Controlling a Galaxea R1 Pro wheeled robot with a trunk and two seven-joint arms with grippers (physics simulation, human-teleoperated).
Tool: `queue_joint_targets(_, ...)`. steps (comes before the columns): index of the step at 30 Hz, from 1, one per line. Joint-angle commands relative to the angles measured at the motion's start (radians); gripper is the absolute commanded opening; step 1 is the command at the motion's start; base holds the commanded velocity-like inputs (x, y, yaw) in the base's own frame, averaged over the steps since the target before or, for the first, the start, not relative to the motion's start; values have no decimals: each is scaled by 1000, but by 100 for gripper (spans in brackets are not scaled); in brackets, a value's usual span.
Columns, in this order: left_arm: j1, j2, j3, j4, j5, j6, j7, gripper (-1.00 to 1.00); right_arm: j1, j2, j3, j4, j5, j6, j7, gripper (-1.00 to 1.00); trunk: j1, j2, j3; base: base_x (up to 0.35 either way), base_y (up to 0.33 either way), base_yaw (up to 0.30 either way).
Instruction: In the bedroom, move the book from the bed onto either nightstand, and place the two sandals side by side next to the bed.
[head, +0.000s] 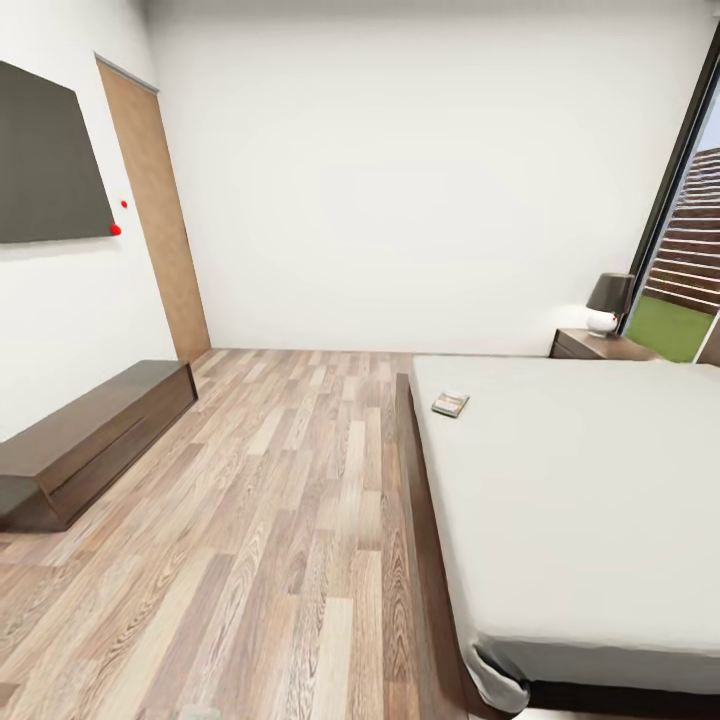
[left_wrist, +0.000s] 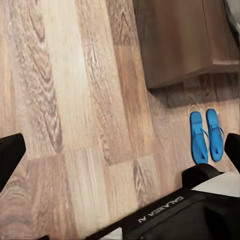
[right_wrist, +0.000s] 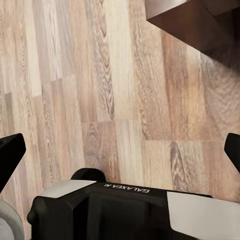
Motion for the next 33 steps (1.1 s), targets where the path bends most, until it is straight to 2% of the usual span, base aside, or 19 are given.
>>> queue_joint_targets(1, 10, 0, -2, 1, -30, -9, 1, 100, -2, 0, -6, 4, 2, -1, 5, 100, -4, 7, 2, 0, 0, 0)
queue_joint_targets(3, 29, -2, -13, 1, -66, -9, 4, 100, -2, -1, -6, 2, 0, 0, 5, 100, -12, 21, 9, 0, 0, 0)
queue_joint_targets(8, 38, -3, -17, 1, -86, -9, 5, 100, -2, -1, -7, 1, -3, 0, 5, 100, -31, 56, 24, 0, 0, 0)
queue_joint_targets(10, 39, -3, -18, 1, -88, -9, 5, 100, -2, -1, -8, 1, -4, -1, 4, 100, -39, 70, 30, 0, 0, 0)
queue_joint_targets(19, 41, -3, -17, 1, -87, -9, 8, 100, -2, 0, -8, 3, -5, -2, 3, 100, -39, 70, 30, 0, 0, 0)
queue_joint_targets(33, 40, -4, -18, 1, -87, -8, 12, 100, -2, 0, -8, 4, -5, -3, 2, 100, -92, 168, 74, 0, 0, 0)
